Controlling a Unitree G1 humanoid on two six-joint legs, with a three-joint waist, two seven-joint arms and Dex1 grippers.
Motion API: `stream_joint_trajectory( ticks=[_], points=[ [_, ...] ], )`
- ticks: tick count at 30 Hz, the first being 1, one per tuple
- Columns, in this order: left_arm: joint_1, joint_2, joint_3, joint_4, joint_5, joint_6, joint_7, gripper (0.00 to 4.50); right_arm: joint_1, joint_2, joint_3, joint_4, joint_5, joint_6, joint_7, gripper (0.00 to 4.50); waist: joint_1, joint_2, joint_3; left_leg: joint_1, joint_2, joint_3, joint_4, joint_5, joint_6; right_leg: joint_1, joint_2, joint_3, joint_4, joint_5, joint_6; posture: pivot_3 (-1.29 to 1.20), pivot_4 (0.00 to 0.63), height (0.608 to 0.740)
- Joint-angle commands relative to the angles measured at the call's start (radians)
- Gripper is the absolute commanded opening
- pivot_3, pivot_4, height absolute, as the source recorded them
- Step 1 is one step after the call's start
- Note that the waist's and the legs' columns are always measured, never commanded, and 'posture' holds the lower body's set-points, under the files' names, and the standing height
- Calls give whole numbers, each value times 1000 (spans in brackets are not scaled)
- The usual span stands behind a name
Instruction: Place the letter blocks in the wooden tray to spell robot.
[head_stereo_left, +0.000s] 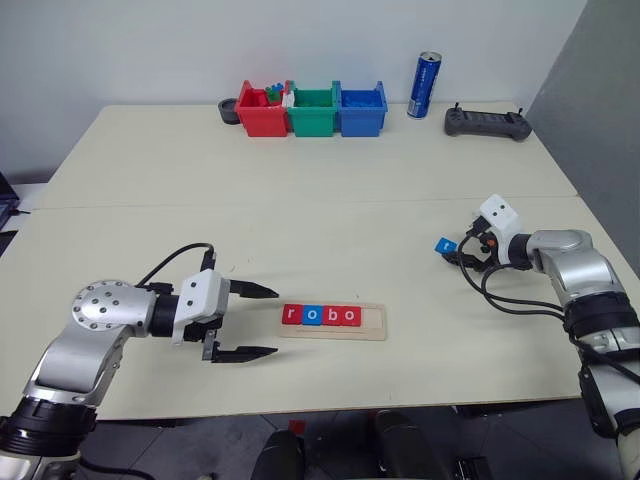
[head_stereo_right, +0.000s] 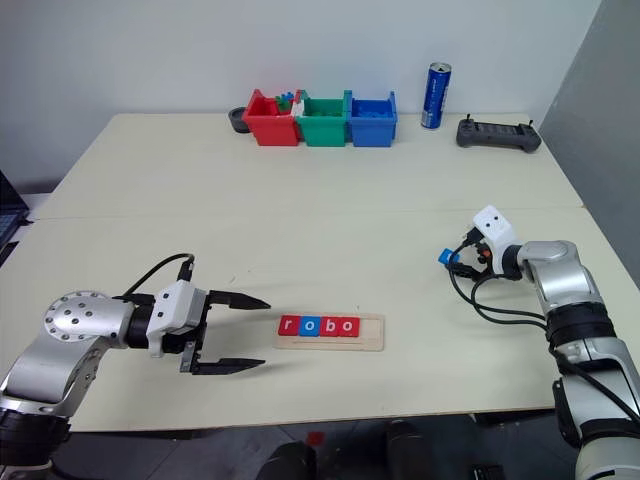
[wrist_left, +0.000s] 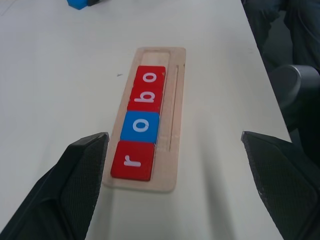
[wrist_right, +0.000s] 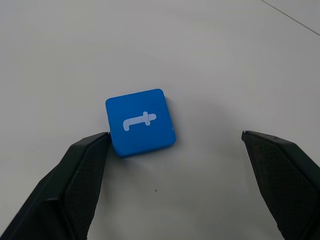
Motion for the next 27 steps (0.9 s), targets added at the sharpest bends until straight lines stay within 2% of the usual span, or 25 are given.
stream_joint_trajectory(
  ticks=[1, 2, 9, 11, 17, 20, 23, 27],
  points=[
    [12, 14, 25, 2, 5, -41, -9, 4500, -20, 20, 19, 48, -13, -20, 53, 4085, 0, 0, 0, 0, 0, 0, 0, 0, 0, 0, 0, 0, 0, 0, 0, 0, 150, 740],
    [14, 14, 24, 3, 4, -45, -9, 4500, -22, 24, 22, 56, -17, -21, 61, 3888, -1, 0, 0, 0, 0, 0, 0, 0, 0, 0, 0, 0, 0, 0, 0, 0, 150, 740],
    [15, 6, 12, 14, 6, -59, -7, 4500, -16, 45, 14, 54, -17, -19, 80, 1444, -1, 0, 0, 1, 0, 0, 1, 0, 0, 1, 0, 0, 1, 0, 0, 0, 150, 740],
    [17, 5, 12, 13, 5, -60, -7, 4500, 24, 29, 16, -41, -4, 0, 104, 1444, -1, 0, 0, 1, 0, 0, 1, 0, 0, 1, 0, 0, 1, 0, 0, 0, 150, 740],
    [23, 6, 11, 16, 3, -64, -12, 4500, 301, -83, 22, -693, 104, 199, 185, 1444, 6, 1, 0, -1, 0, -2, 0, 0, 0, -1, 0, -1, 0, 0, 0, 0, 150, 740],
    [7, 2, 0, 25, 5, -62, -16, 4500, 413, -109, 33, -929, 133, 290, 161, 1444, 9, 1, 0, -2, 0, -2, 0, 0, 1, -1, -1, -2, 0, 0, 0, 0, 150, 740],
    [-23, -4, -17, 27, 5, -52, -19, 4500, 465, -89, 51, -1032, 127, 343, 91, 1444, 8, 1, 0, -1, 0, -1, 1, 0, 0, 0, 0, -1, 0, 0, 0, 0, 150, 740],
    [-50, -4, -30, 11, 1, -25, -16, 4500, 482, -90, 72, -1063, 112, 348, 46, 1444, 8, 1, 0, 0, 0, 0, 2, 0, 0, 1, 0, 0, 0, -1, 4, 0, 150, 740]
  ],
)
